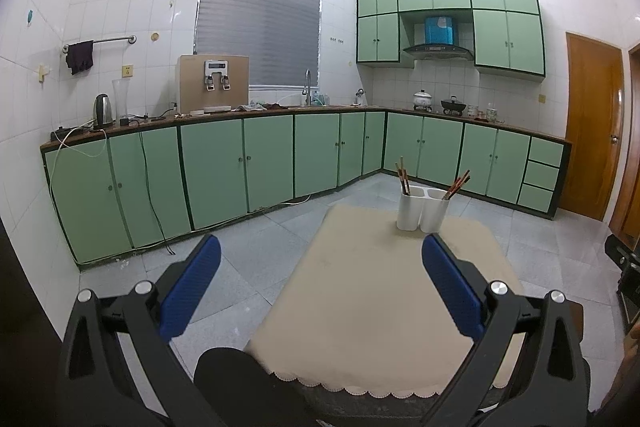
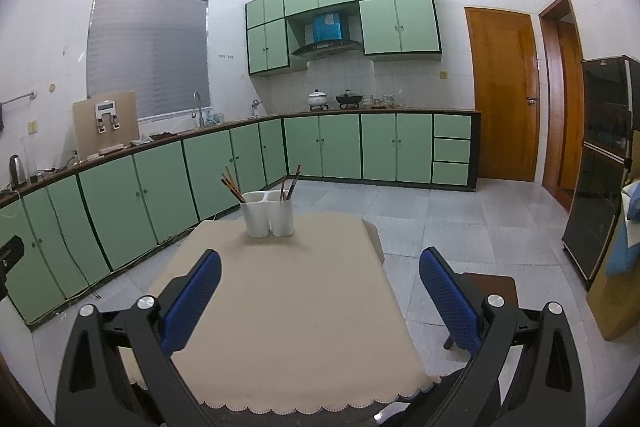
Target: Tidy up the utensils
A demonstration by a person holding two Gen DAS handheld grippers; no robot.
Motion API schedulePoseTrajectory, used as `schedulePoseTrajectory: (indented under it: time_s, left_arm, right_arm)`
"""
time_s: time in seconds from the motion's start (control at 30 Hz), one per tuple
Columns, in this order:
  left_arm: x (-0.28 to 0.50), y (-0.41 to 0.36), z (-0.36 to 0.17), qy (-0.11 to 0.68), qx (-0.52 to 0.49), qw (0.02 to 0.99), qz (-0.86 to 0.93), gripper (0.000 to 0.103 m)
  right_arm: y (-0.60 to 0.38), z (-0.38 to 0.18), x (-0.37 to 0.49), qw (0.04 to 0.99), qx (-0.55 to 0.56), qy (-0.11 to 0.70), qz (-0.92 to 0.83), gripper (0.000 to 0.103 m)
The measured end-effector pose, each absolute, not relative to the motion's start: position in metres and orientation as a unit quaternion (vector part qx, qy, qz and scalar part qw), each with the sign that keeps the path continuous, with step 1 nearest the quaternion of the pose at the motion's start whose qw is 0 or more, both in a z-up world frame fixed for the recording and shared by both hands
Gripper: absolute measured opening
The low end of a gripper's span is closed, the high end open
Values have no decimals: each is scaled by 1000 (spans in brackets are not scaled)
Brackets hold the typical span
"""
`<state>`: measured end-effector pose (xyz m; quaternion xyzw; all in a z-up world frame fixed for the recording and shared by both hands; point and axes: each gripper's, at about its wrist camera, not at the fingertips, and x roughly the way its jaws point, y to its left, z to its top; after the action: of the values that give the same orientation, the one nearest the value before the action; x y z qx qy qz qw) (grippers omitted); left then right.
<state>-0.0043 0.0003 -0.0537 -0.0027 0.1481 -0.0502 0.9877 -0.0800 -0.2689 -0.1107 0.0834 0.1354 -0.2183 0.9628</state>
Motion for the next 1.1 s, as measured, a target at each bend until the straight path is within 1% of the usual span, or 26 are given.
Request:
schedulePoseTrajectory:
  time_s: [1.1]
  left_arm:
    - [-7,0,-55,147,-3,988,-49,98]
  right_arm:
    - [-272,-103,-87,962,92,127,-222,97]
